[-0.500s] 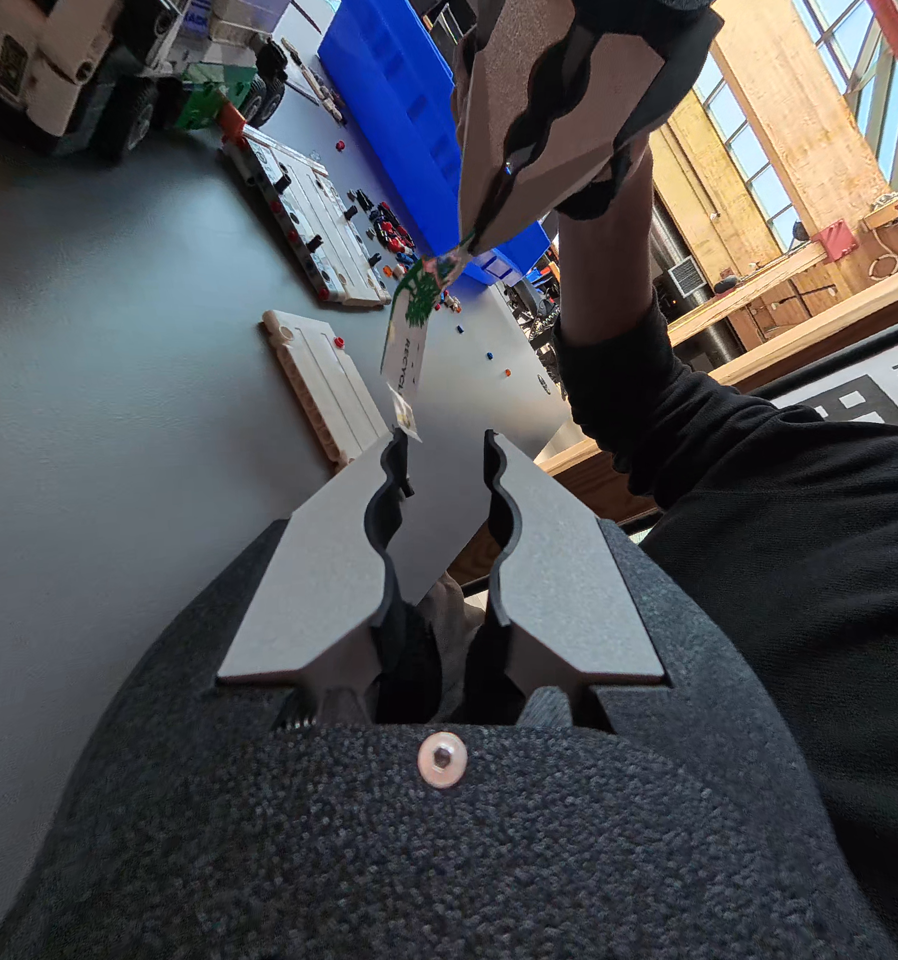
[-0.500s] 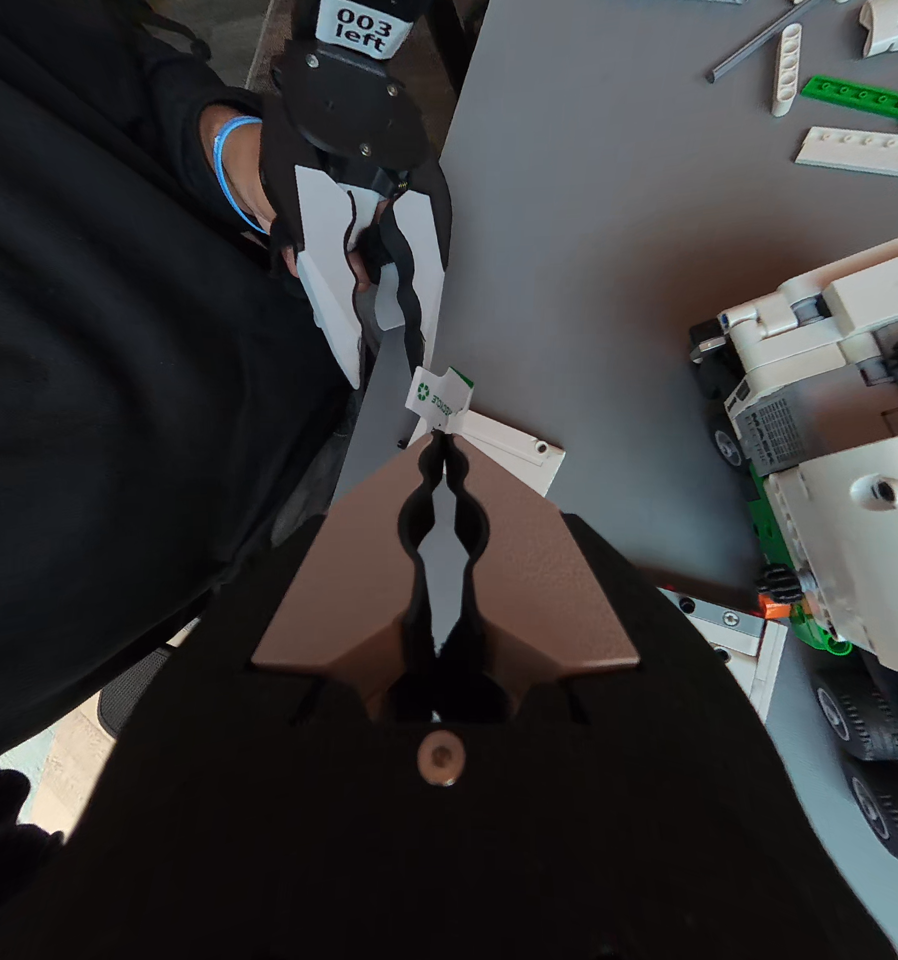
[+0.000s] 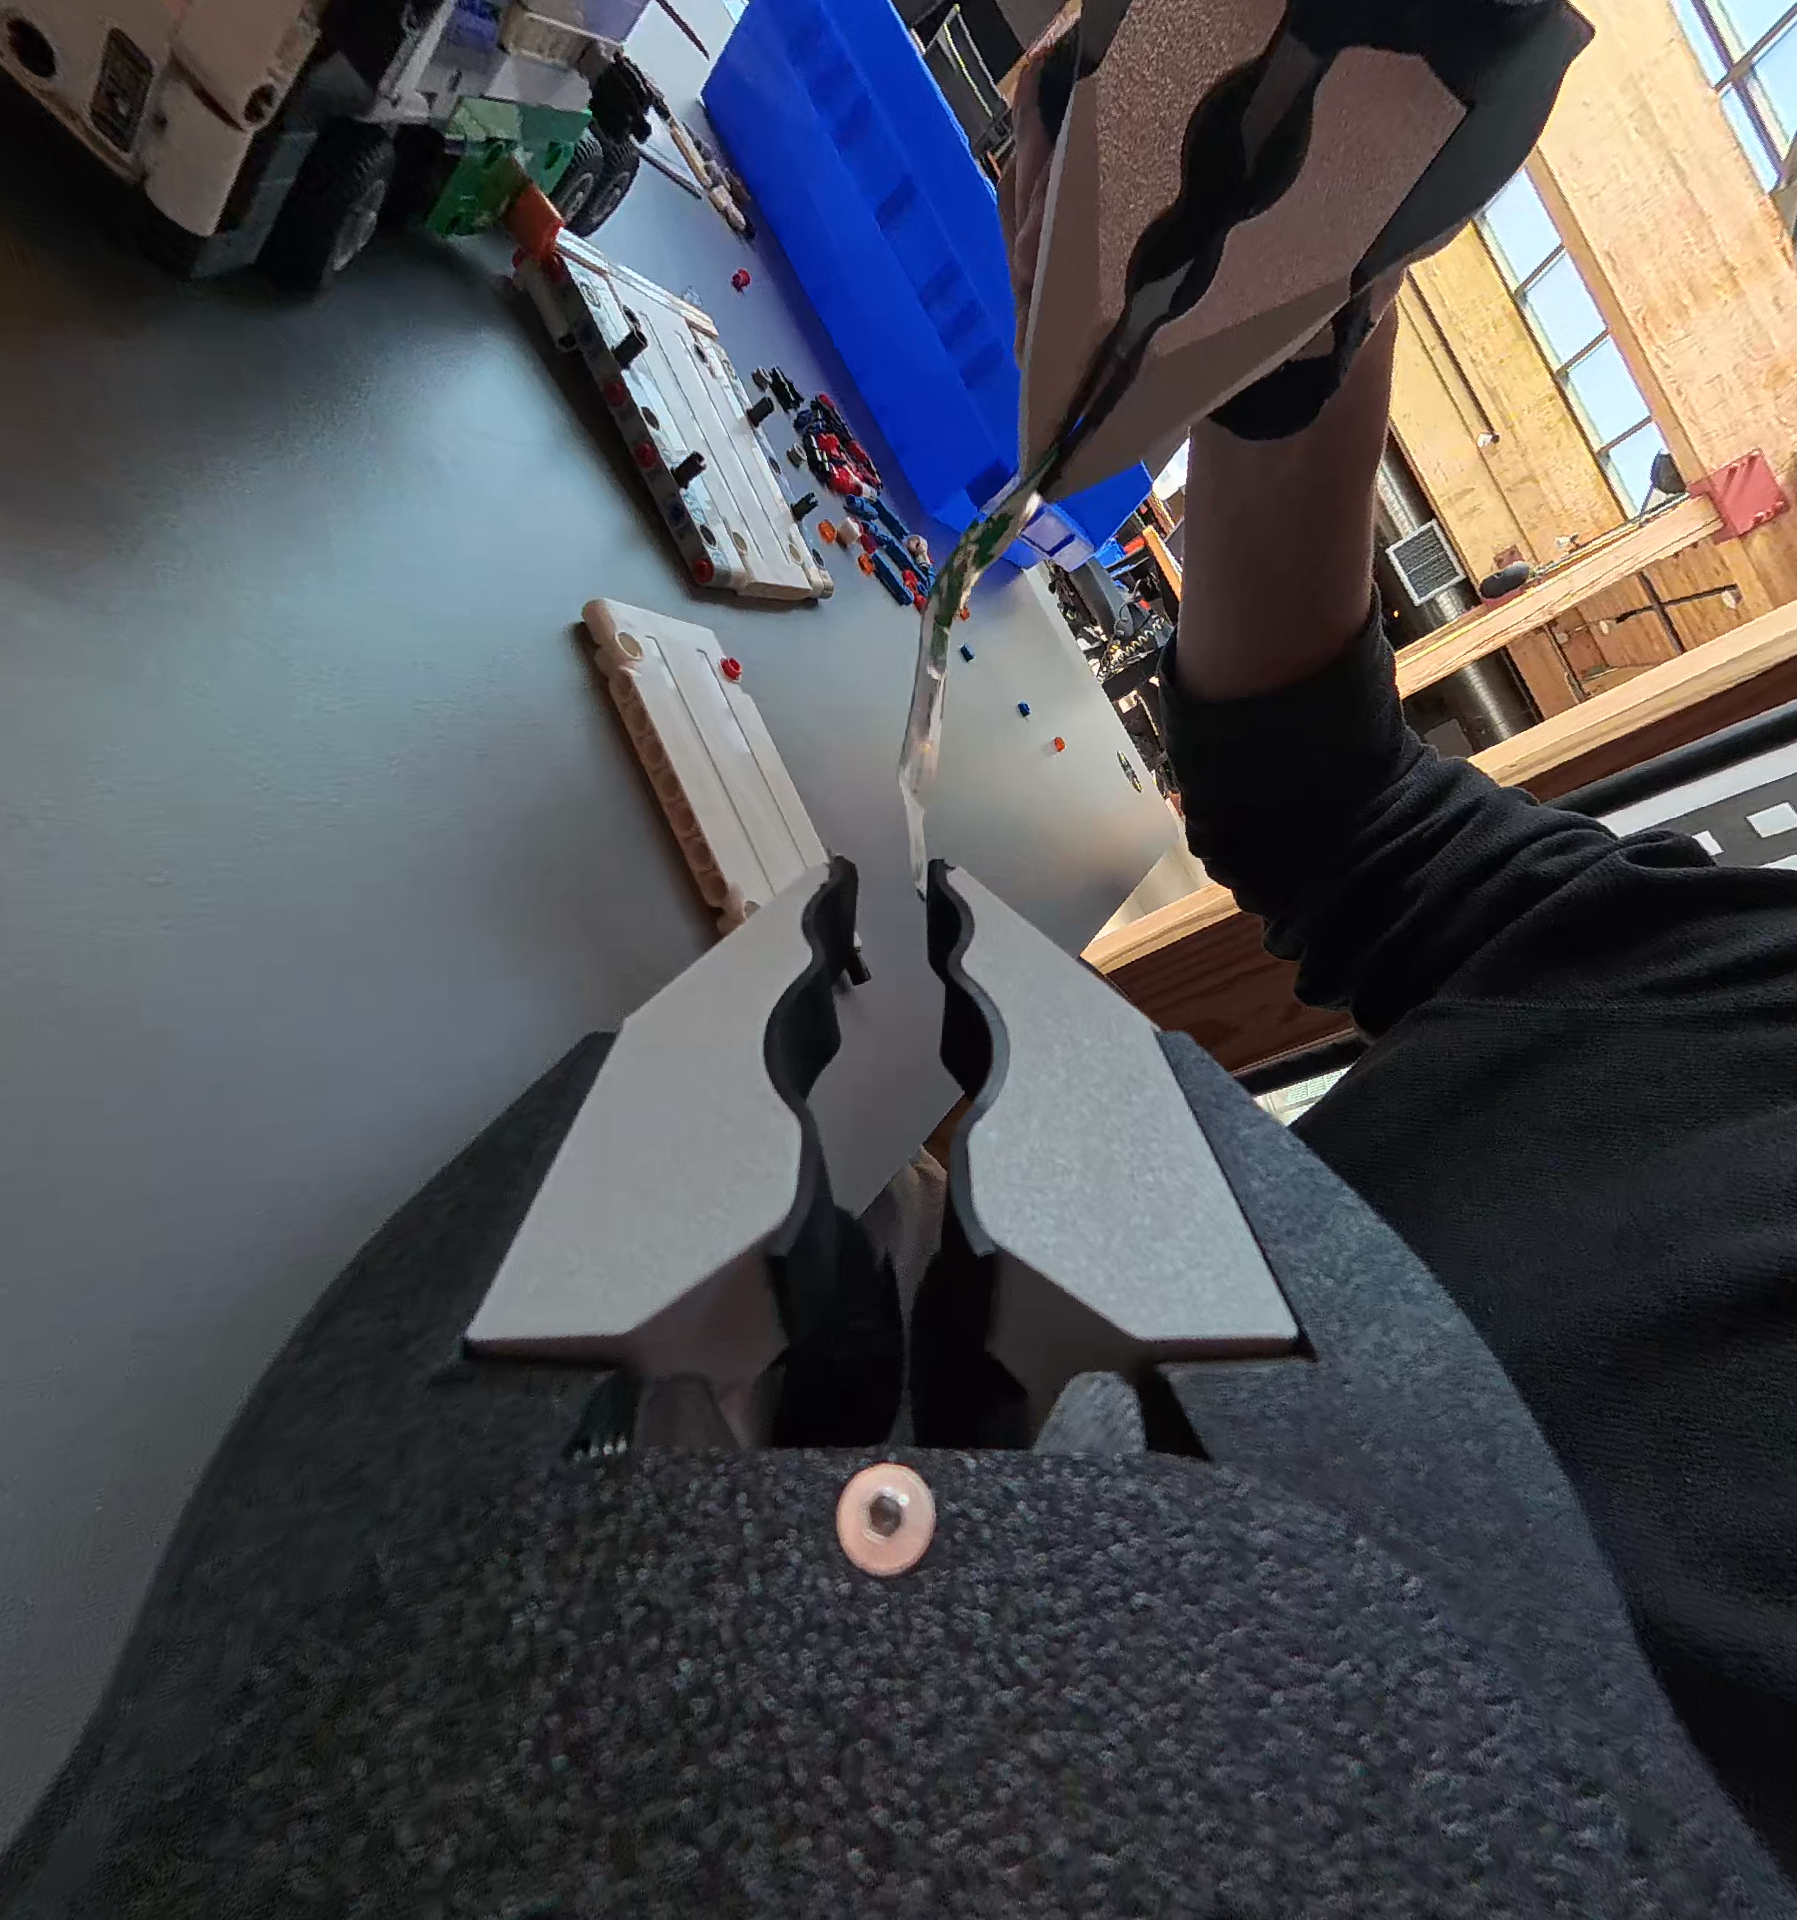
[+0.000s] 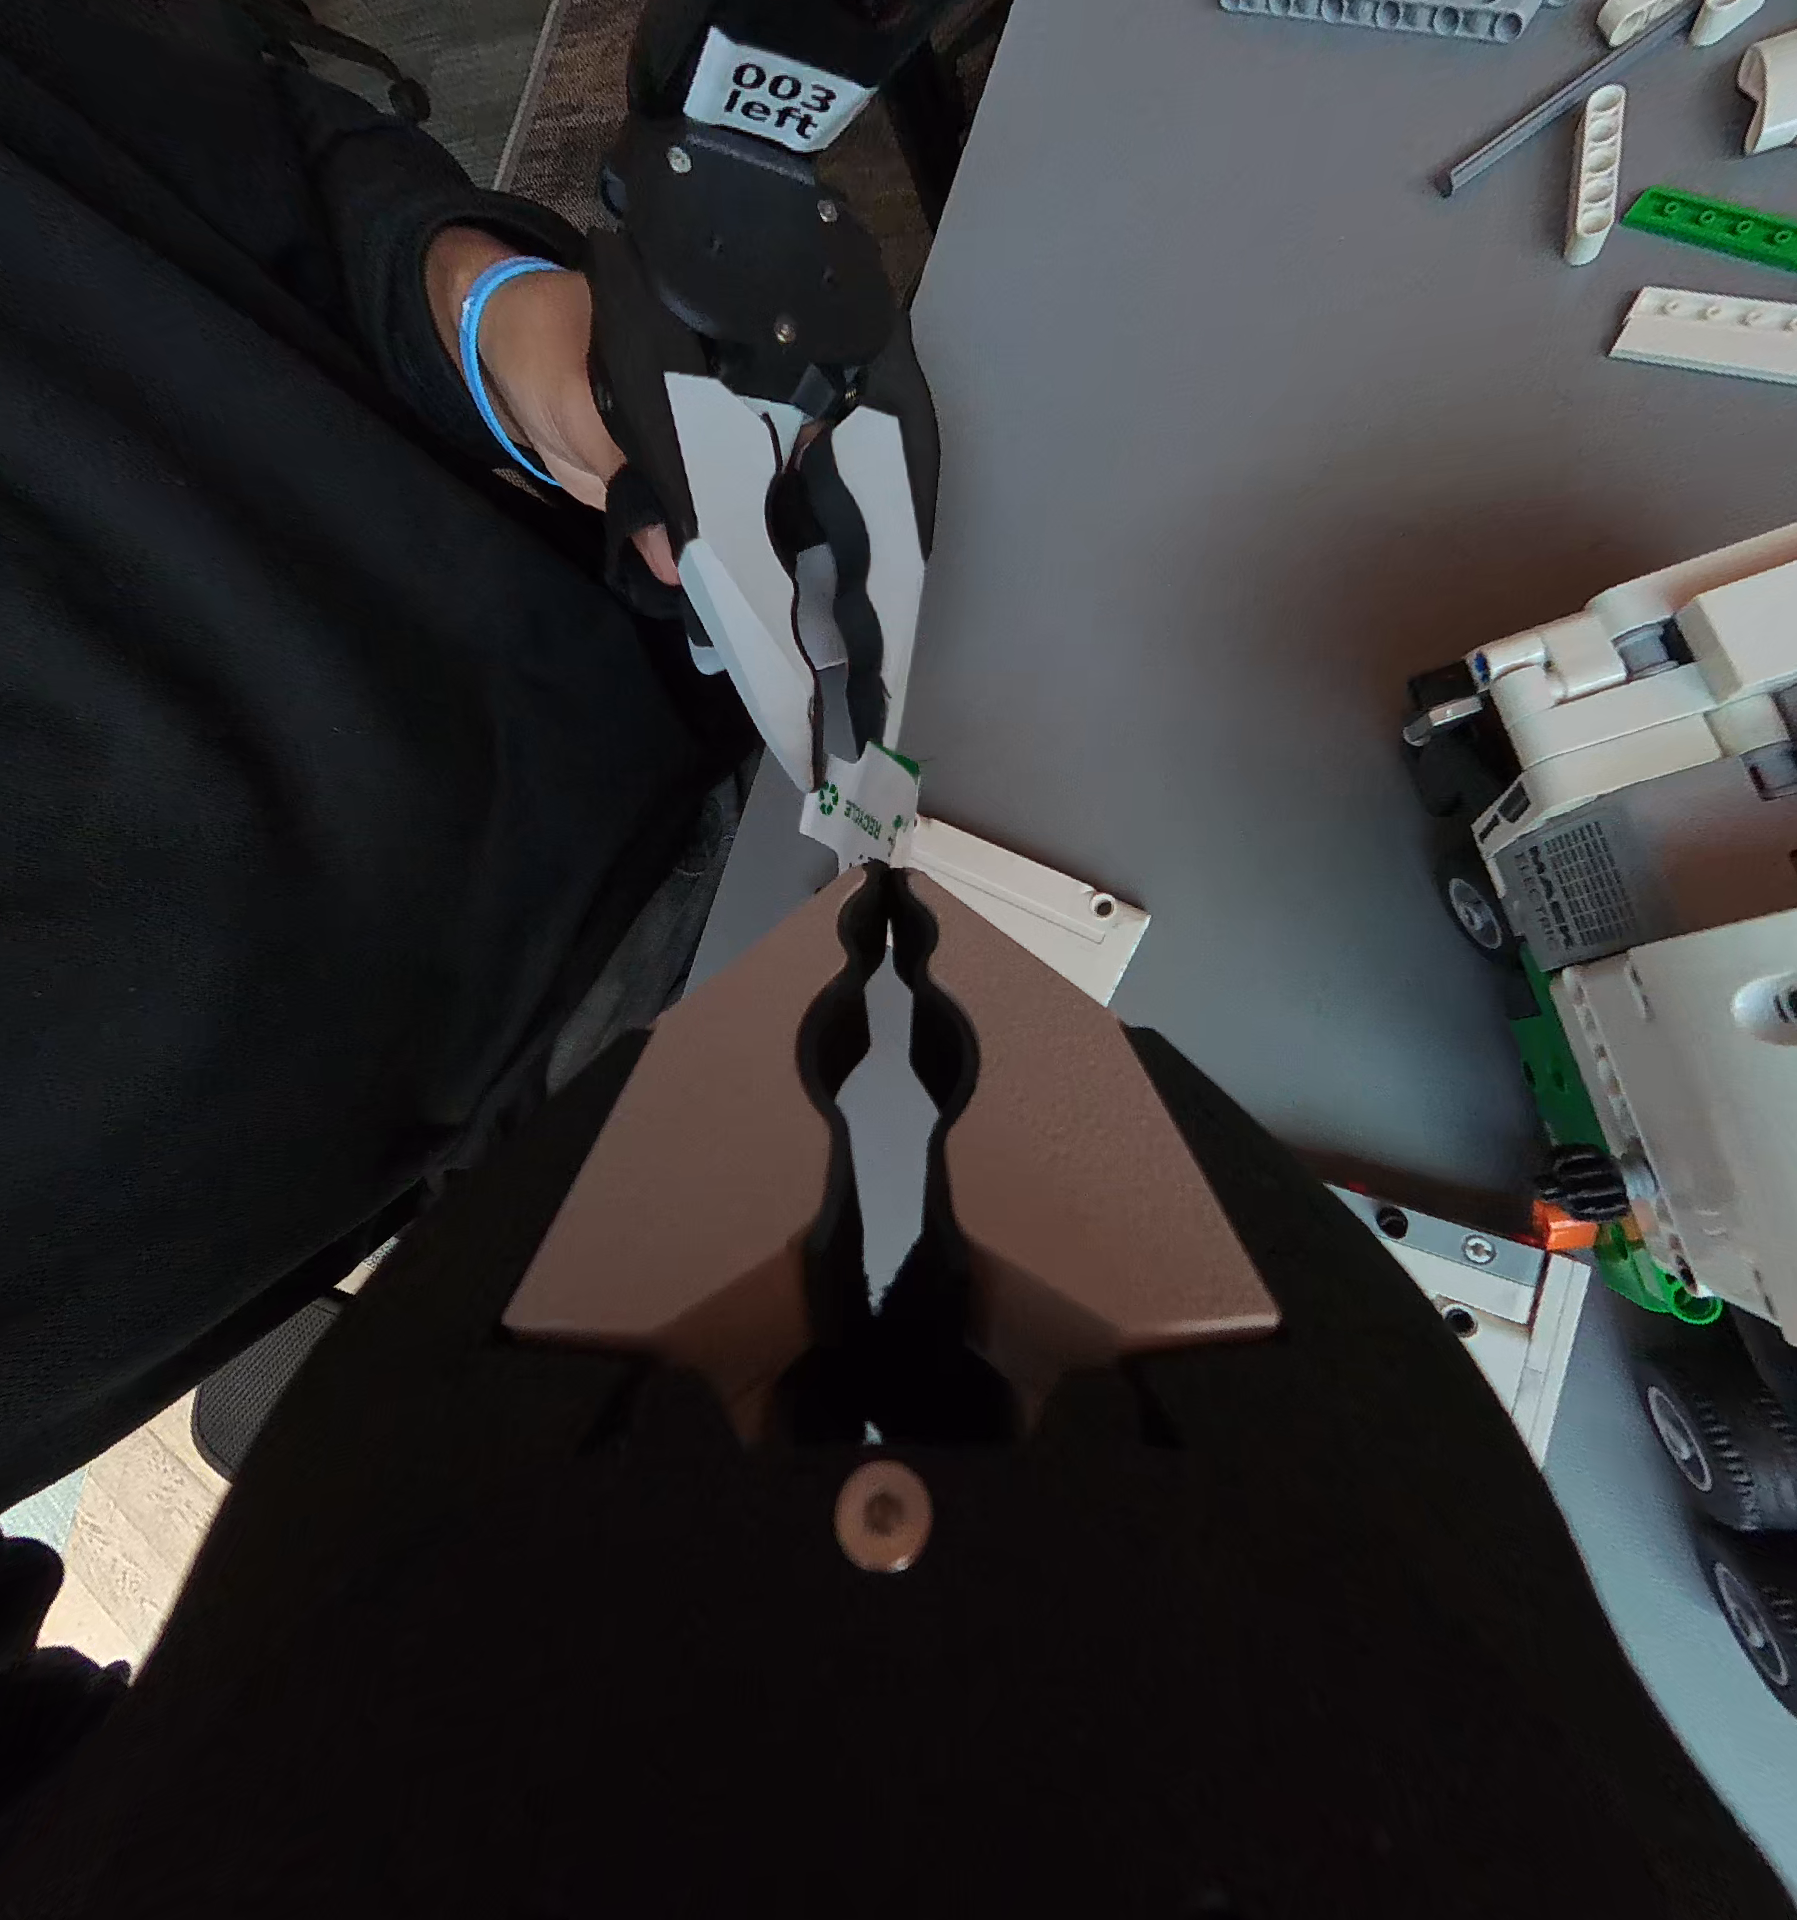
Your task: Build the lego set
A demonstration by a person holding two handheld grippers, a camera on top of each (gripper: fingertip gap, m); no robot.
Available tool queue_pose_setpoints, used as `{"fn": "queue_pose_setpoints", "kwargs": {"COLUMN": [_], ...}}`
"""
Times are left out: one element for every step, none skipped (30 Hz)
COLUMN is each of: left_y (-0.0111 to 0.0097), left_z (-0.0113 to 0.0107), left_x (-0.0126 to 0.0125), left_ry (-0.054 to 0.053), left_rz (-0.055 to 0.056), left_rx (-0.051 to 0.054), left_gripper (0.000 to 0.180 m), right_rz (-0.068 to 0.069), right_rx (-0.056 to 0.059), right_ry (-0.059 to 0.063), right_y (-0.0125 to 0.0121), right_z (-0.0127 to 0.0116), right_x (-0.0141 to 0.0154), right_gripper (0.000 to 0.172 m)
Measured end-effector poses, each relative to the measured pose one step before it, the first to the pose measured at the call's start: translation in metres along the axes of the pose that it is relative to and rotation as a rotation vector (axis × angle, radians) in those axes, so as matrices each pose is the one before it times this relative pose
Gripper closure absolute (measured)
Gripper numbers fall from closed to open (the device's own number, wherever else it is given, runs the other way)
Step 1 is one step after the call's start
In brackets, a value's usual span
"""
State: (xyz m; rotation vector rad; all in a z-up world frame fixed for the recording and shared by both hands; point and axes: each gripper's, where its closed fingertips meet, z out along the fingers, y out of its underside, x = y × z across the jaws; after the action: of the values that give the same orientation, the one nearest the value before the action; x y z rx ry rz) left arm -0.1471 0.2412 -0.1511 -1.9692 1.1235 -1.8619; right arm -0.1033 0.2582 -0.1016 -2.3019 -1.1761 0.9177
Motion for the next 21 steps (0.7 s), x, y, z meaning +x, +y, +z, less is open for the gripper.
{"fn": "queue_pose_setpoints", "kwargs": {"left_y": [0.00032,-0.00002,0.00058,0.00119,0.0006,0.00082,0.0014,0.00103,0.00105,0.00157,0.00132,0.00138,0.00235,0.00223,0.00106,0.00065,-0.00033,-0.00126,-0.00122,-0.00065,-0.00029], "left_z": [0.00027,0.0002,0.00021,0.00036,0.00031,0.00042,0.00063,0.00052,0.00065,0.00094,0.00088,0.00103,0.00146,0.00127,0.00092,0.00069,0.00032,0.00005,0.00004,0.00014,0.00034], "left_x": [0.00113,0.00146,0.00146,0.0005,-0.00038,0.00055,0.00138,0.00119,0.00121,0.00146,0.00021,-0.00037,0.00016,-0.00039,-0.00029,0.00039,0.00018,-0.00081,-0.00121,-0.0013,-0.00085], "left_ry": [0.0045,0.0059,0.0062,-0.0005,-0.0053,0.0029,0.0098,0.0072,0.0051,0.0048,-0.004,-0.0063,-0.0001,-0.0009,-0.0003,0.003,0.0011,-0.004,-0.0055,-0.0038,-0.0014], "left_rz": [0.0004,0.0008,0.0049,0.0045,-0.0001,-0.0055,-0.0114,-0.0126,-0.0095,-0.009,-0.0105,-0.0125,-0.0199,-0.0249,-0.0223,-0.0208,-0.0198,-0.0162,-0.0142,-0.0139,-0.0151], "left_rx": [0.0007,0.0028,-0.001,-0.0043,-0.0007,-0.0008,-0.004,0.0004,0.0017,-0.0022,0.0016,0.002,-0.0056,-0.0047,-0.0005,-0.002,-0.0009,0.0019,-0.0017,-0.0071,-0.0093], "left_gripper": [0.171,0.177,0.18,0.18,0.18,0.18,0.18,0.18,0.18,0.18,0.18,0.18,0.18,0.18,0.18,0.18,0.18,0.18,0.18,0.18,0.18], "right_rz": [0.0001,0.0008,0.0017,0.0025,0.0034,0.0036,0.0053,0.0071,0.0085,0.0096,0.0065,0.0037,0.0103,0.0116,0.0048,0.009,0.014,0.0157,0.0188,0.0228,0.0124], "right_rx": [-0.0006,-0.0002,0.0012,0.0012,0.0025,0.0041,0.004,0.0038,0.0004,-0.0082,-0.014,-0.009,-0.0104,-0.0132,-0.0056,-0.0034,-0.0064,-0.0076,-0.0045,0.0001,0.0057], "right_ry": [0.0023,-0.0004,0.0018,0.004,-0.0004,0.003,0.0079,0.005,0.0082,0.015,0.0218,0.026,0.0163,0.0123,0.0223,0.0197,0.0229,0.0278,0.0233,0.0129,0.0077], "right_y": [0.00049,0.00048,0.00029,0.00034,0.00015,-0.00014,-0.00006,-0.00008,0.00065,0.00208,0.00298,0.00224,0.0024,0.00264,0.00171,0.00162,0.00248,0.00292,0.00293,0.00232,0.00145], "right_z": [-0.00034,-0.00031,-0.00042,-0.00041,-0.00038,-0.00041,-0.00033,0.00002,0.00064,0.00167,0.0025,0.00283,0.00295,0.00309,0.00256,0.00228,0.0025,0.00277,0.00293,0.00302,0.00258], "right_x": [0.00024,-0.00002,0.00036,0.00077,0.00022,0.00078,0.00162,0.00128,0.00175,0.00287,0.00357,0.0038,0.00211,0.00115,0.00214,0.00182,0.00257,0.00365,0.00365,0.00264,0.00199], "right_gripper": [0.172,0.172,0.172,0.172,0.172,0.172,0.172,0.172,0.172,0.172,0.172,0.172,0.172,0.172,0.172,0.172,0.172,0.172,0.172,0.172,0.172]}}
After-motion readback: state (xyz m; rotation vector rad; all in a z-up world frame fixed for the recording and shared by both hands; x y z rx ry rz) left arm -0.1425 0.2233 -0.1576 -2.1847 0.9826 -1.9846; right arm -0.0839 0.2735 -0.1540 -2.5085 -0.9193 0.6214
